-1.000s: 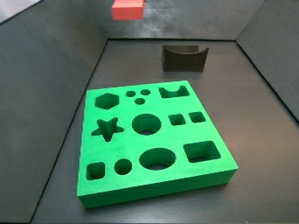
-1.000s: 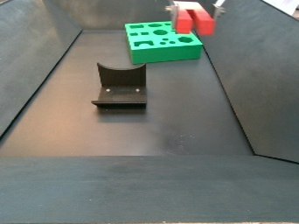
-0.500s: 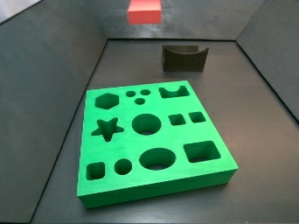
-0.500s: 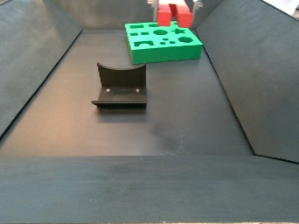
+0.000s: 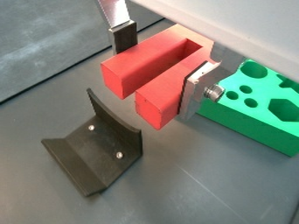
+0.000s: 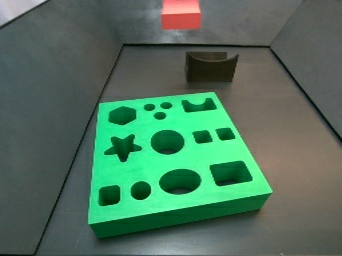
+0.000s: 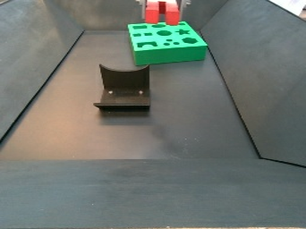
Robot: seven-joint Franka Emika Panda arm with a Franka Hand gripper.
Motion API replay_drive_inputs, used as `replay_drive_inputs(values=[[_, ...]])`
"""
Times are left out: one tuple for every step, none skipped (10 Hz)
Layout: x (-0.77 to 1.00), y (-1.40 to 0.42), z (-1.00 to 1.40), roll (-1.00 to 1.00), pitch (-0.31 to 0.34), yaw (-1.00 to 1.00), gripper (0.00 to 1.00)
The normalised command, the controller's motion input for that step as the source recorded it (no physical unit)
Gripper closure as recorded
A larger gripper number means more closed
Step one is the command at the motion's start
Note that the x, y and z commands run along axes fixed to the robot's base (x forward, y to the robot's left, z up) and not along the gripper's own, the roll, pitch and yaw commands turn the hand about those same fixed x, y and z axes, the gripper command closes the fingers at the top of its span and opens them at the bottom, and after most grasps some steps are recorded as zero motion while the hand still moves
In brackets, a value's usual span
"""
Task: Pick up the double-square object. Move up. Place the double-square object on the fixture. Regrasp the double-square object. Move to above the board. Insert the double-square object.
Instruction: Place the double-square object on the fixture.
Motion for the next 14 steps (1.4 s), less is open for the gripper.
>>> replay_drive_inputs(values=[[1.0, 0.82, -0.06, -1.0, 0.153, 0.12, 1.0], [1.0, 0.85, -0.06, -1.0, 0.151, 0.11, 1.0], [1.0, 0.77, -0.04, -1.0, 0.157, 0.07, 1.0], [1.0, 0.68, -0.01, -1.0, 0.177, 0.05, 1.0], [0.94, 0.49, -0.01, -1.0, 0.197, 0.03, 1.0], [0.88, 0.37, -0.02, -1.0, 0.206, 0.01, 1.0], [0.75, 0.16, -0.01, -1.0, 0.226, -0.03, 1.0], [0.62, 0.09, 0.0, -0.77, 0.195, -0.06, 1.0], [0.53, 0.08, 0.0, -0.59, 0.166, -0.08, 1.0], [0.43, 0.07, 0.0, -0.42, 0.141, -0.1, 1.0], [0.33, 0.05, 0.0, -0.28, 0.119, -0.1, 1.0], [0.19, 0.04, 0.0, -0.2, 0.096, -0.09, 1.0], [0.11, 0.06, -1.0, -1.0, 0.008, -0.17, 1.0], [0.1, 0.07, -1.0, -1.0, -0.014, -0.18, 1.0]])
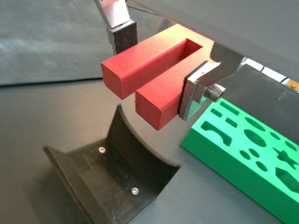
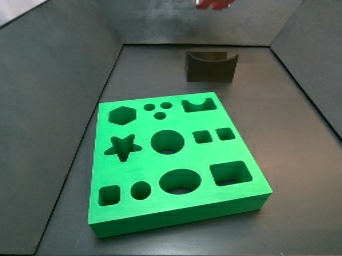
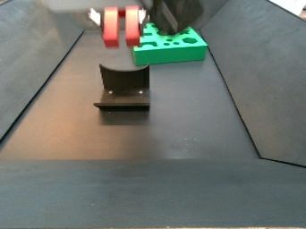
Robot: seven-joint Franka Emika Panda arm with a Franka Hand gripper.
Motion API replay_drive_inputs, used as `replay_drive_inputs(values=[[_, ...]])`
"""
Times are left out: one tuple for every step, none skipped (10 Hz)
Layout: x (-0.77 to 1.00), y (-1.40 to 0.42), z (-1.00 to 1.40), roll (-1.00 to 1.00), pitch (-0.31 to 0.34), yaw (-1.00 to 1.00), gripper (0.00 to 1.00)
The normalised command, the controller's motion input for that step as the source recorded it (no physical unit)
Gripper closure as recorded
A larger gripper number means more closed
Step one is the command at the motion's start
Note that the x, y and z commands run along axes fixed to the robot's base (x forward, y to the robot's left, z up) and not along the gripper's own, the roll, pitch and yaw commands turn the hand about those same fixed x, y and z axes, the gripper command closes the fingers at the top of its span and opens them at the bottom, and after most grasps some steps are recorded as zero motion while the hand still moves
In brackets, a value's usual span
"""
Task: Pick up the double-square object. Move up. Place the double-square object on the fixture. Regrasp the double-square object. Move to above the board. Insert the double-square object.
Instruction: Place the double-square object on the fixture.
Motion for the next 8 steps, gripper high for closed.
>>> replay_drive_inputs(values=[[0.11, 0.07, -1.0, -1.0, -0.013, -0.17, 1.0], [0.12, 0.08, -1.0, -1.0, 0.0, -0.17, 1.0], [0.13, 0.08, -1.0, -1.0, 0.004, -0.16, 1.0], [0.14, 0.09, -1.0, -1.0, 0.0, -0.16, 1.0], [0.15, 0.1, -1.0, -0.78, -0.008, -0.13, 1.0], [0.16, 0.1, -1.0, -0.6, -0.014, -0.11, 1.0], [0.17, 0.11, -1.0, -0.37, -0.008, -0.09, 1.0], [0.18, 0.11, -1.0, -0.28, -0.005, -0.08, 1.0]])
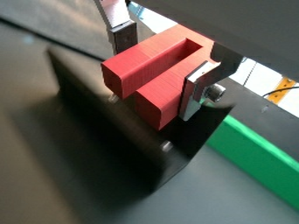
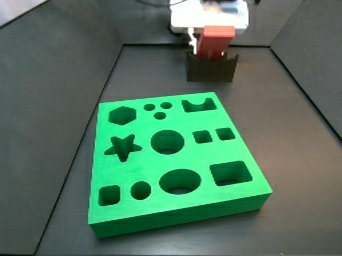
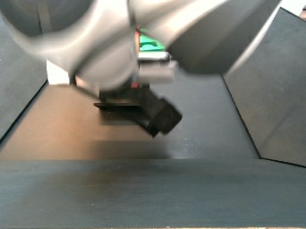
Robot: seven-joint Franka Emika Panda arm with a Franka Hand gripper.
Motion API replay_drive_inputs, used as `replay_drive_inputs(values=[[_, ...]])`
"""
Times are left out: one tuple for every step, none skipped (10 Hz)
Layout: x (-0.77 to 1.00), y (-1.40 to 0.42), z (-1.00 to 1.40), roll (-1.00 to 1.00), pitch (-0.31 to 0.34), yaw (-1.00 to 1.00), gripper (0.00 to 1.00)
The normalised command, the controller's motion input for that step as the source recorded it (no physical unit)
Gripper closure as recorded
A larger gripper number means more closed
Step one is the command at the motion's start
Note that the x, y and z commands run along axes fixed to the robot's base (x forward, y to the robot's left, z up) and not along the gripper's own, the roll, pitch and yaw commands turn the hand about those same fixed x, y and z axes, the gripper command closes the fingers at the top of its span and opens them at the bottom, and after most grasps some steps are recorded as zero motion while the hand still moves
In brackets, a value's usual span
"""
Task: Pick up the double-square object. Move up. Place the double-square object on the fixture. Regrasp the double-square object. Move to above the board. Insert the double-square object.
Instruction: Place the double-square object on the fixture, then regrasp the double-square object.
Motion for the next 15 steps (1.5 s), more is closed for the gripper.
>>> replay_drive_inputs(values=[[0.14, 0.09, -0.77, -0.18, -0.003, -0.06, 1.0], [0.13, 0.08, -0.63, -0.16, -0.006, -0.06, 1.0], [0.08, 0.07, -0.49, -0.1, -0.007, -0.04, 1.0], [0.07, 0.06, -0.5, -0.09, -0.007, -0.03, 1.0], [0.07, 0.05, -0.5, -0.09, -0.007, -0.03, 1.0], [0.0, -0.5, -0.17, 0.0, 0.0, 0.0, 1.0], [0.0, 0.0, 0.0, 0.0, 0.0, 0.0, 0.0], [0.0, 0.0, 1.0, 0.01, 0.001, -0.01, 0.0], [0.0, 0.0, 1.0, 0.01, 0.003, 0.0, 0.0], [-0.03, 0.0, 1.0, 0.03, 0.007, 0.01, 0.0], [-0.03, 0.0, 1.0, 0.04, 0.008, 0.01, 0.0], [-0.04, -0.01, 1.0, 0.04, 0.013, 0.01, 0.0], [-0.04, 0.0, 0.92, 0.04, 0.023, 0.01, 0.0], [-0.04, 0.0, 0.73, 0.04, 0.034, 0.01, 0.0], [-0.03, 0.0, 0.49, 0.04, 0.049, 0.01, 0.0]])
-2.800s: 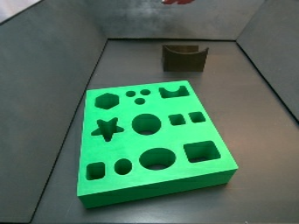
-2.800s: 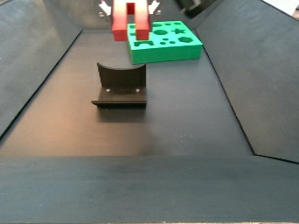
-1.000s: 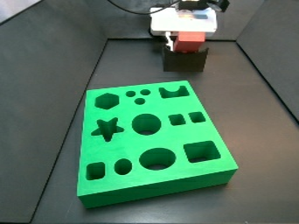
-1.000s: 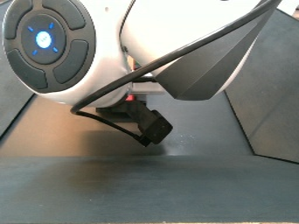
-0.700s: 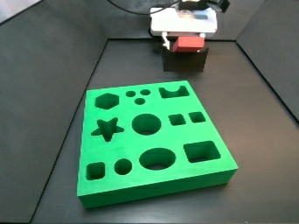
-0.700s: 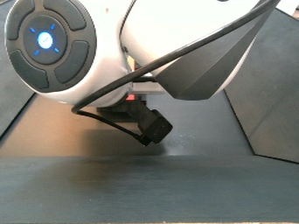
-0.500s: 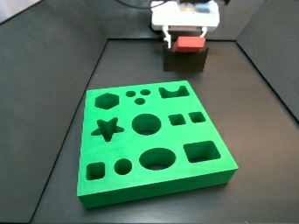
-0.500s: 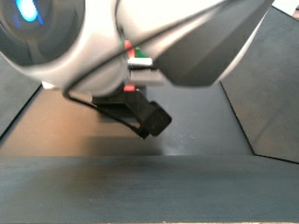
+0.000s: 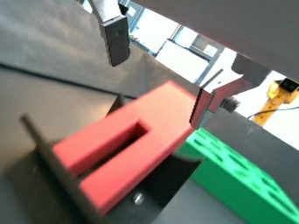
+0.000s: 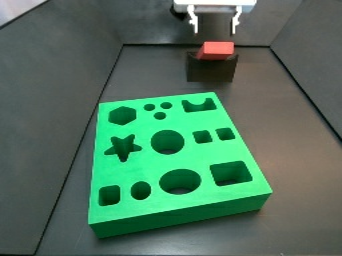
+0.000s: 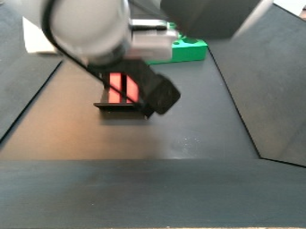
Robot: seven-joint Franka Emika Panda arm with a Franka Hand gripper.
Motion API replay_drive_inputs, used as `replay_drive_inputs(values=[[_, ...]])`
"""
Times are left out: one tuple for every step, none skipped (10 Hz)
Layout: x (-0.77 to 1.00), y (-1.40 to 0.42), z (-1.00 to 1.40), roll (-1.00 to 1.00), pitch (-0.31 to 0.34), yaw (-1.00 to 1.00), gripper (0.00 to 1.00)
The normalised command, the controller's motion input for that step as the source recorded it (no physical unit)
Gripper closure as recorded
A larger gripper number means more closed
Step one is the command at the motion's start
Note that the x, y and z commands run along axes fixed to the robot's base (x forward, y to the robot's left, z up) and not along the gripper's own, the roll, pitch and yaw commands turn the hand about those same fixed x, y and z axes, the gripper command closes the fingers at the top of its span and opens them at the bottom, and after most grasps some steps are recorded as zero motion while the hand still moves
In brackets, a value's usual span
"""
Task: Pick up the double-square object. Move up. Place the double-square object on the fixture. Regrasp the double-square object. Move to above the board. Insert the double-square object.
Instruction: Regrasp the double-square object.
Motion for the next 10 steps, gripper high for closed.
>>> replay_drive_inputs(values=[[-0.03, 0.0, 0.24, 0.04, 0.062, 0.01, 0.0], [0.0, -1.0, 0.93, 1.0, 0.06, 0.04, 0.0], [0.01, -1.0, 0.91, 1.0, 0.061, 0.03, 0.0], [-0.02, -1.0, 0.89, 1.0, 0.051, 0.03, 0.0], [-0.05, -1.0, 0.85, 1.0, 0.043, 0.03, 0.0], [-0.05, -1.0, 0.78, 1.0, 0.039, 0.03, 0.0], [-0.05, -1.0, 0.71, 1.0, 0.038, 0.03, 0.0], [-0.04, -0.95, 0.54, 1.0, 0.037, 0.03, 0.0], [-0.03, -0.82, 0.38, 1.0, 0.036, 0.03, 0.0], [-0.02, -0.55, 0.17, 1.0, 0.033, 0.03, 0.0]])
